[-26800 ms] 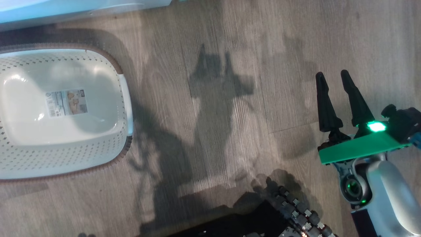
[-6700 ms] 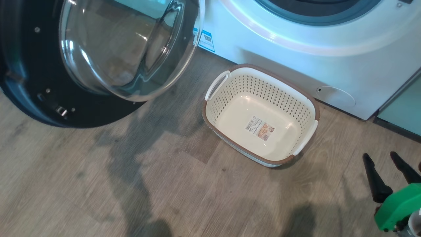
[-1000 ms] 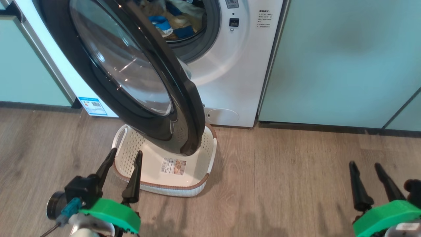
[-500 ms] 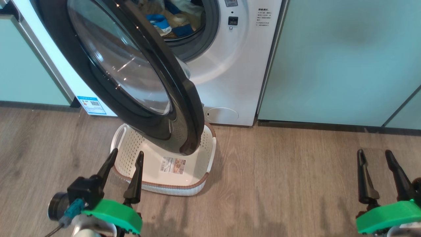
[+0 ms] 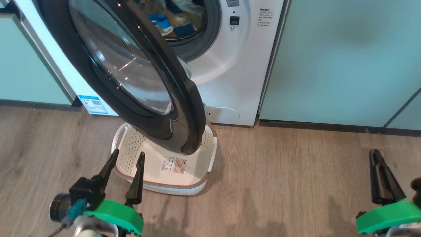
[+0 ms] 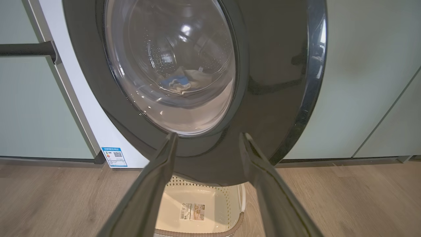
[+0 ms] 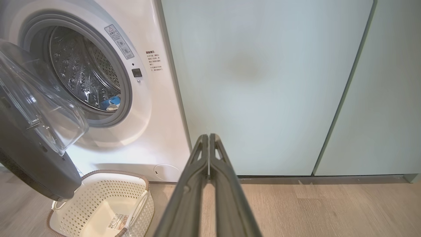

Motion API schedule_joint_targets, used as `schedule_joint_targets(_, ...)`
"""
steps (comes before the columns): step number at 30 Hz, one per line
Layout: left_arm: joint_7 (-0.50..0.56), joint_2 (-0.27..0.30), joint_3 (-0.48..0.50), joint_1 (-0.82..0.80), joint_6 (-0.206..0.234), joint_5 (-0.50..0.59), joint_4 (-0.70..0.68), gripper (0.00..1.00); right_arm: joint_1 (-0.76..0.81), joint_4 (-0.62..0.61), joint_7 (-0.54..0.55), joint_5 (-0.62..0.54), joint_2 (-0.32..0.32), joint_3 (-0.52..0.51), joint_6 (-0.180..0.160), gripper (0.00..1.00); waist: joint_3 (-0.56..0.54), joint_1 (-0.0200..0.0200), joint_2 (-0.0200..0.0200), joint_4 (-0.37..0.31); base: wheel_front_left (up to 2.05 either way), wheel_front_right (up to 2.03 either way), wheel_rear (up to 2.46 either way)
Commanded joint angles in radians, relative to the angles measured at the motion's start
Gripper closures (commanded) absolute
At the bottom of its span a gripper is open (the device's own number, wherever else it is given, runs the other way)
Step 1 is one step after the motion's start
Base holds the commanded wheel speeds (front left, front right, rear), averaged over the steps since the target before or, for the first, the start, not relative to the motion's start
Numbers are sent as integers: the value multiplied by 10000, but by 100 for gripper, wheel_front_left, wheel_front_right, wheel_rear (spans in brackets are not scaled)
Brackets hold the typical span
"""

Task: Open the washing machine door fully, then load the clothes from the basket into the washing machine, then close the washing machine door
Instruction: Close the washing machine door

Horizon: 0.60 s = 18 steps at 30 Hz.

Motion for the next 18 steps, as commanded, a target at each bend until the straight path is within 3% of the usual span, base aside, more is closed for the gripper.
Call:
schedule_joint_targets(1,-130,144,374,-414,47,108,-360,0,-315,-281,-18,14,-109,219,-29,100,8,0,-1,22,0,0,0)
schedule_joint_targets(9,-207,108,260,-541,69,143,-350,0,-378,-218,55,127,-176,239,-29,100,152,0,-1,464,0,0,0)
schedule_joint_targets(18,-274,10,59,-704,27,152,-226,0,-842,193,23,364,-354,592,-29,100,249,0,-1,1482,0,0,0)
